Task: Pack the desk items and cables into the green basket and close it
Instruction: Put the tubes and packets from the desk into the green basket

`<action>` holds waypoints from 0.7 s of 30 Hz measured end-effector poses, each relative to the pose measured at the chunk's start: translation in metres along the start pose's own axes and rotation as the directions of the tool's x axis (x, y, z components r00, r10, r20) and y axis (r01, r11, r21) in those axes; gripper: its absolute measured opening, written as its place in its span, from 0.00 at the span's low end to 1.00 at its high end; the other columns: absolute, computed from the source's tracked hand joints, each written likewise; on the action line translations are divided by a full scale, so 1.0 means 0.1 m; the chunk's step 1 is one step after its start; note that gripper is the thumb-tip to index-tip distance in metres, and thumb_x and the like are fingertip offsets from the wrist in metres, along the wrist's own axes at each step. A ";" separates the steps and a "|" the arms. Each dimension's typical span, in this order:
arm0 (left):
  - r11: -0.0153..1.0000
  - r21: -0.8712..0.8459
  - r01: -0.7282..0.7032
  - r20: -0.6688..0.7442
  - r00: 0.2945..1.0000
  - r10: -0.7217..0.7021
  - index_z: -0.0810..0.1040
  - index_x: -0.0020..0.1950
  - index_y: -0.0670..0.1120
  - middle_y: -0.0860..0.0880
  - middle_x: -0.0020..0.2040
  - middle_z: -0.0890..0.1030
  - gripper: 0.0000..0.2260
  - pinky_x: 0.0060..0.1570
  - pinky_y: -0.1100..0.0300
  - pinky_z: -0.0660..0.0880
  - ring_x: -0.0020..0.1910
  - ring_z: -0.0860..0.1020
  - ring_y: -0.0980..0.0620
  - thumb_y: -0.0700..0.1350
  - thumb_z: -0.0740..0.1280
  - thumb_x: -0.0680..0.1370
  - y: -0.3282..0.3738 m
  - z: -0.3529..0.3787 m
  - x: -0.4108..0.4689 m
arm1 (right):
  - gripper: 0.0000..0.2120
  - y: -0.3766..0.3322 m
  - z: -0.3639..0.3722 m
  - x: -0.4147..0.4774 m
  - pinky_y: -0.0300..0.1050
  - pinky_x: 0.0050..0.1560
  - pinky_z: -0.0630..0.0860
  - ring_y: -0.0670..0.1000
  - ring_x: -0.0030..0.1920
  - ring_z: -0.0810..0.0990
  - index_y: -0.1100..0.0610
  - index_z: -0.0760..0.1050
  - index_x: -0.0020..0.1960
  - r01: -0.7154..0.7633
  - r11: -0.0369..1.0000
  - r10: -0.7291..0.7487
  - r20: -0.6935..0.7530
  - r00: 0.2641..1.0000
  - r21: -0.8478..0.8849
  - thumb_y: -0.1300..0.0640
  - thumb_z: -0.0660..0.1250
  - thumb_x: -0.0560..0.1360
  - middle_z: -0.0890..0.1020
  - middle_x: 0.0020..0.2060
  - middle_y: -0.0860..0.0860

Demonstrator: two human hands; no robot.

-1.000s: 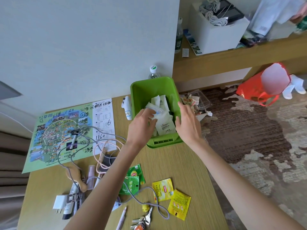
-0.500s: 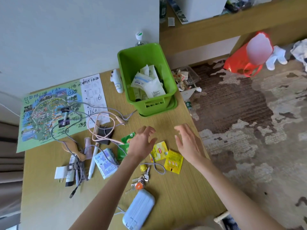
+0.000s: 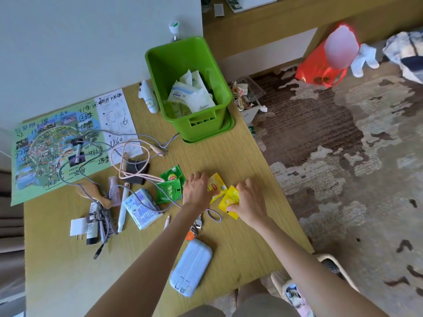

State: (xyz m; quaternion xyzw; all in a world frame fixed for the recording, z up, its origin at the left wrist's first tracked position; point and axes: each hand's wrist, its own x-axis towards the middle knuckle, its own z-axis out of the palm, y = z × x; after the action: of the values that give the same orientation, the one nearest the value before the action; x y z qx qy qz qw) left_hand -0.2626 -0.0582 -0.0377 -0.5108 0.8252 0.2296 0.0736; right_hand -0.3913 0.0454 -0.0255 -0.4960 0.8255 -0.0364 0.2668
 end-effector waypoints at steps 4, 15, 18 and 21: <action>0.970 -0.236 0.051 -0.015 0.998 -0.056 0.73 0.59 0.43 0.42 0.55 0.79 0.15 0.46 0.48 0.75 0.53 0.78 0.40 0.51 0.67 0.78 -0.01 -0.15 -0.04 | 0.22 0.01 -0.03 0.05 0.51 0.51 0.70 0.59 0.62 0.74 0.59 0.68 0.65 -0.068 0.984 0.066 0.016 0.998 0.167 0.51 0.68 0.76 0.73 0.62 0.55; 0.966 0.207 0.153 -0.088 0.987 -0.137 0.74 0.65 0.46 0.43 0.49 0.83 0.21 0.42 0.55 0.72 0.48 0.80 0.43 0.53 0.70 0.76 -0.67 -0.63 -0.09 | 0.23 -0.50 -0.31 0.46 0.45 0.48 0.66 0.60 0.60 0.76 0.61 0.68 0.70 0.086 0.921 -0.071 -0.053 0.996 0.379 0.54 0.66 0.78 0.79 0.59 0.58; 0.933 0.335 0.128 -0.063 0.992 -0.113 0.75 0.62 0.45 0.47 0.47 0.82 0.22 0.44 0.57 0.69 0.48 0.79 0.48 0.55 0.71 0.74 -0.73 -0.59 -0.08 | 0.26 -0.65 -0.32 0.57 0.46 0.53 0.68 0.59 0.64 0.74 0.61 0.65 0.73 0.112 0.927 -0.115 -0.012 0.993 0.358 0.54 0.66 0.79 0.77 0.63 0.57; 0.936 0.334 0.113 -0.045 0.994 -0.104 0.75 0.63 0.45 0.47 0.53 0.80 0.23 0.52 0.56 0.71 0.55 0.77 0.48 0.57 0.71 0.73 -0.80 -0.56 -0.05 | 0.24 -0.73 -0.31 0.65 0.48 0.53 0.70 0.59 0.61 0.76 0.61 0.66 0.71 0.126 0.936 -0.141 0.022 0.990 0.327 0.54 0.66 0.78 0.78 0.61 0.56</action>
State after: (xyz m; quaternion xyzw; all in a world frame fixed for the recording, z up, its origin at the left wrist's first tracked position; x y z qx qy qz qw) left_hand -0.1842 -0.1090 -0.0106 -0.5385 0.8237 0.0743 0.1614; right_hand -0.3711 -0.0526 -0.0019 -0.5008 0.7664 -0.1787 0.3604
